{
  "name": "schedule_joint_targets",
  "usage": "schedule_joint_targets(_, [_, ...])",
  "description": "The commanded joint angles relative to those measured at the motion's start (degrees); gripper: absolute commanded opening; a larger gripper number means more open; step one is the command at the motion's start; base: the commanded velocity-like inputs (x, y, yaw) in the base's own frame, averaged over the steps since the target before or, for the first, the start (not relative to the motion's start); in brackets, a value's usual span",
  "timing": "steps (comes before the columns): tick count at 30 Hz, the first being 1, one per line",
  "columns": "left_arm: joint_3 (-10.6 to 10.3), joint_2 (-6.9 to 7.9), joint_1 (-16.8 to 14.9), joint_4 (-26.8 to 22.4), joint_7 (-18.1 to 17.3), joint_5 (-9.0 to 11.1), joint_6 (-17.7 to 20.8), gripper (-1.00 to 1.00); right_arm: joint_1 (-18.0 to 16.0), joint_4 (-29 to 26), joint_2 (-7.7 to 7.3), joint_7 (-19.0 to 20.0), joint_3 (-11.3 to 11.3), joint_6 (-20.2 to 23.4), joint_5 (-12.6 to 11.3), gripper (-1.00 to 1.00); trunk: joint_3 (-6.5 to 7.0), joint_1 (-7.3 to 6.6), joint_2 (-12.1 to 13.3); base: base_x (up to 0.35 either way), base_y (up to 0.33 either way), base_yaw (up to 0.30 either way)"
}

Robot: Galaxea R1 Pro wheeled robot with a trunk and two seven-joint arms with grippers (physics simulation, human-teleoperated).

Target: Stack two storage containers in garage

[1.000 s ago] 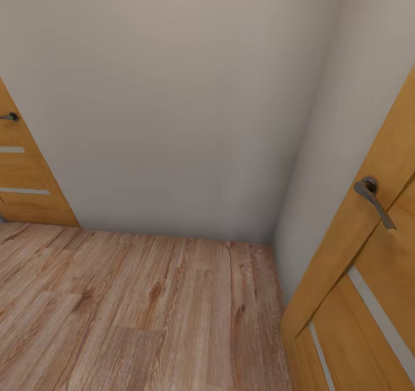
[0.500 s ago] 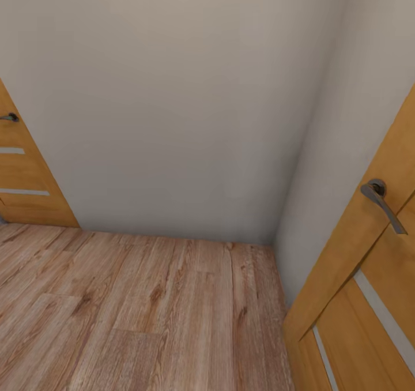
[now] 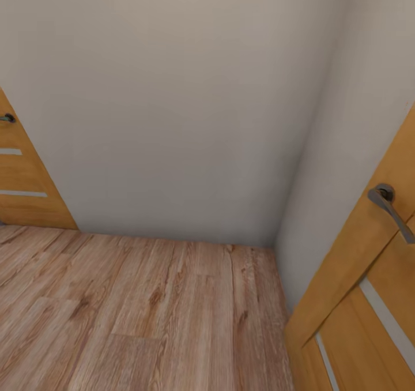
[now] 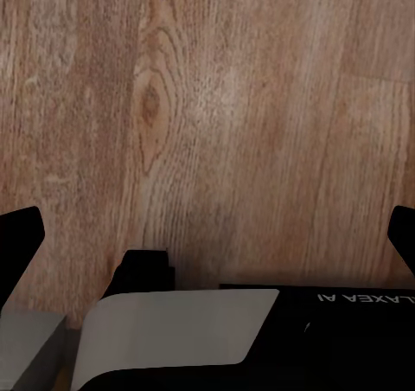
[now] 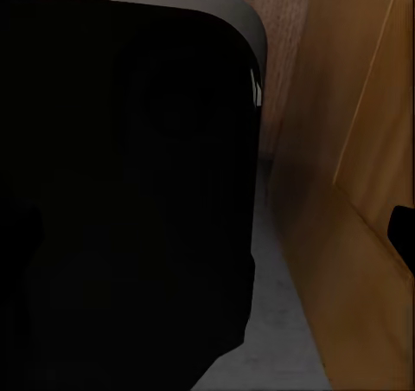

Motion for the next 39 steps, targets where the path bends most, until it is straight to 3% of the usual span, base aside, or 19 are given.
schedule_joint_targets(1, [-0.50,0.01,-0.04,0.04,0.28,0.54,-0.21,1.00,-0.01,-0.01,-0.02,0.09,0.05,-0.02,0.05,1.00,-0.05,0.01,-0.02,0.158,0.000,0.000])
schedule_joint_targets(39, [-0.50,-0.08,-0.04,0.04,0.28,0.54,-0.21,1.00,0.00,-0.01,-0.02,0.09,0.05,-0.02,0.05,1.00,-0.05,0.01,-0.02,0.179,0.000,0.000])
